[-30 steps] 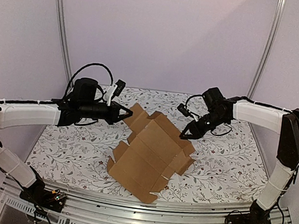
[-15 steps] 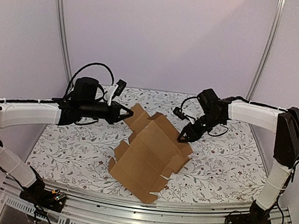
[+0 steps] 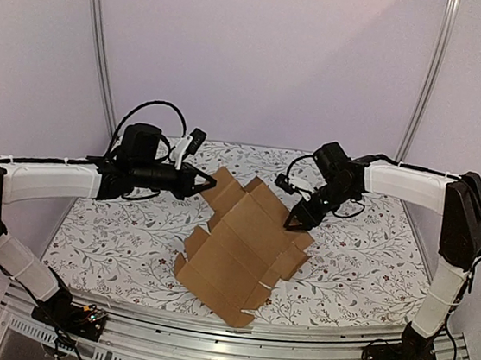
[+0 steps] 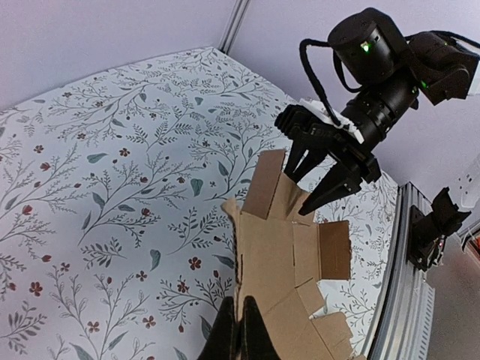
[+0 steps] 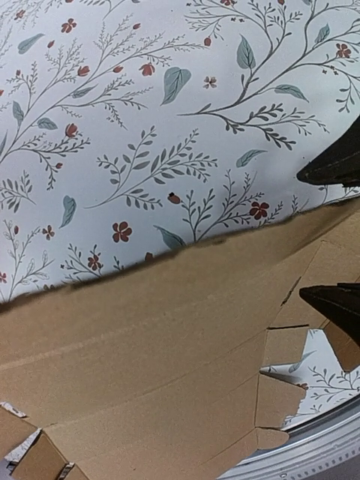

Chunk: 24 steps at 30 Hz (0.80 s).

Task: Fold the paper box

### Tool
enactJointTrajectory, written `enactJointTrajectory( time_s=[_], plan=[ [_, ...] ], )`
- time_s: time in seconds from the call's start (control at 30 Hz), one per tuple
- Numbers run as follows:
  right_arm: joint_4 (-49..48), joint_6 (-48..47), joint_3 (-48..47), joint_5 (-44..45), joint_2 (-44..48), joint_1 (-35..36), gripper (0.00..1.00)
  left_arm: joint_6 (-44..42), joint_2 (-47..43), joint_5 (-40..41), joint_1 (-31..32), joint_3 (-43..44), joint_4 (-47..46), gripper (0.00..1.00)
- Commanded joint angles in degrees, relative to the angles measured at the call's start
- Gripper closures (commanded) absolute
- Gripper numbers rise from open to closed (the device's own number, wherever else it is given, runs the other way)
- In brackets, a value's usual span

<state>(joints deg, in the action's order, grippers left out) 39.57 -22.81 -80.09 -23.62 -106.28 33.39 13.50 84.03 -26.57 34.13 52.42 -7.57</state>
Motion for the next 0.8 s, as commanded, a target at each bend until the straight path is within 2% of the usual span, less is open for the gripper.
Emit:
enactJointTrajectory(
  time_s=[0.0,0.23,0.37,0.53,0.77],
  plan=[
    [-0.4,-2.4,-1.0,2.9,-0.8,1.1,0.56,-1.4,0.6,-1.3,0.4,1.4,1.2,1.00],
    [-2.3,-3.8,-0.8,5.8,0.4,1.2,0.53,-1.5,1.3,-2.1,0.5,1.7,1.8,1.00],
    [-1.4,-3.9,-0.9,4.2,0.9,1.1,0.57,-1.7,1.4,-2.1,0.5,1.8,1.9,1.00],
    [-0.9,-2.6,0.5,1.4,0.7,1.1,0.73,-1.6,1.4,-1.9,0.5,1.7,1.9,1.00],
    [-1.0,-0.9,2.2,-1.3,1.0,1.1,0.84,-1.1,1.4,-1.2,0.5,1.3,1.3,1.00]
  ],
)
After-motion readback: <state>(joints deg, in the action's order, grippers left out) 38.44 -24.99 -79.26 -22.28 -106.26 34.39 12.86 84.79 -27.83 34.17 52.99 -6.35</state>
